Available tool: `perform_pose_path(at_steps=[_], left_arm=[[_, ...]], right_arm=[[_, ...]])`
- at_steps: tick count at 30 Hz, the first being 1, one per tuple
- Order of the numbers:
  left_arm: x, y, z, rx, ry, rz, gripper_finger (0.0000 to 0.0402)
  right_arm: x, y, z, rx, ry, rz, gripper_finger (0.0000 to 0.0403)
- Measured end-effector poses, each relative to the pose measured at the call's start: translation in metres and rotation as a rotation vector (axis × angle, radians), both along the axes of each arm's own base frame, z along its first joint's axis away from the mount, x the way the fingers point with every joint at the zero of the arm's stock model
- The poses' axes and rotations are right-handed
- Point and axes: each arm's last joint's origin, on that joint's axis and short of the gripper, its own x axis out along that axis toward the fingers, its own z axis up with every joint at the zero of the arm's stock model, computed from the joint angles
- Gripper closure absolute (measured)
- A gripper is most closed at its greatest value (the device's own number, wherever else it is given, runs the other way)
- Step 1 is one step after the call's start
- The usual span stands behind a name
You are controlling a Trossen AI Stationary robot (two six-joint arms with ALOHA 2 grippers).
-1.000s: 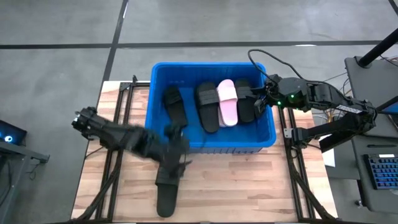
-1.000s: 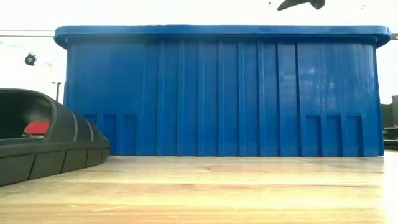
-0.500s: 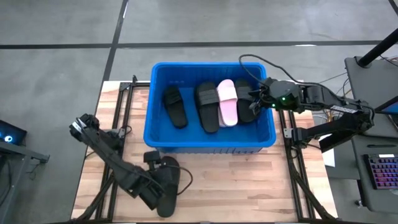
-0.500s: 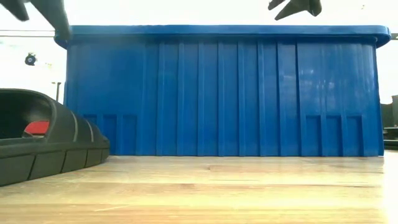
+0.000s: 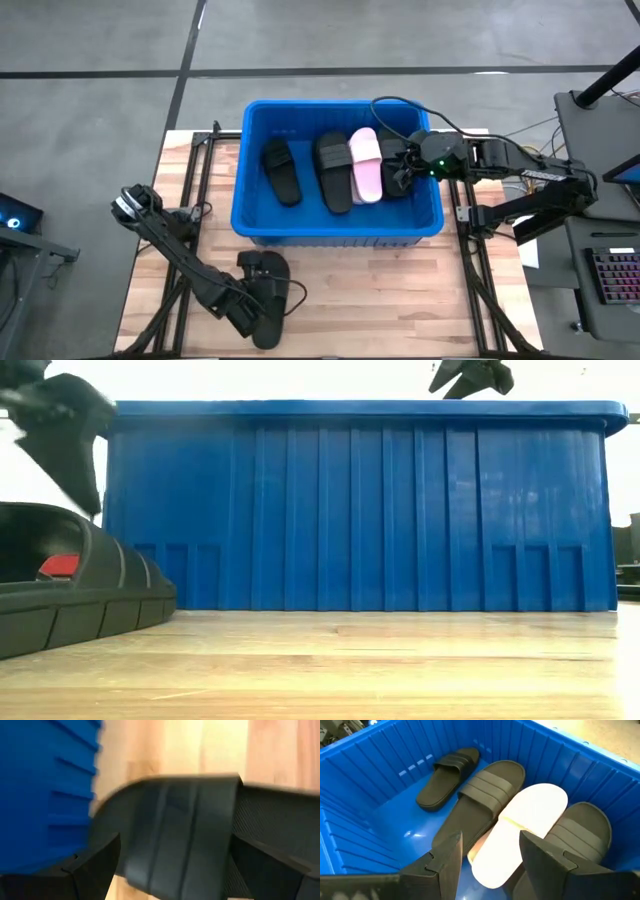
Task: Pick and place slides into bin
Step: Put the black slide into the blue bin
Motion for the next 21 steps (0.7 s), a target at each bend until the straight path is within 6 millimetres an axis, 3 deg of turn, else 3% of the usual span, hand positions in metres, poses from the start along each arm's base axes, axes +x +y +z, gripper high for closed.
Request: perform_pose_path(at_steps=[7, 12, 21], left_arm=[[0.006, -0.006, -0.035, 0.078, 0.086, -0.061, 0.0045], [0.012, -0.008, -0.044, 0.096, 0.1, -0.026, 0.0052], [0.016, -0.004, -0.038, 0.108, 0.057, 0.001, 0.0155]], right_arm=[[-0.001, 0.0, -0.001, 0.001, 0.014, 0.0, 0.0216], [-0.001, 0.0, -0.001, 0.001, 0.014, 0.0, 0.0216], [-0.002, 0.0, -0.001, 0.001, 0.017, 0.0, 0.0216]])
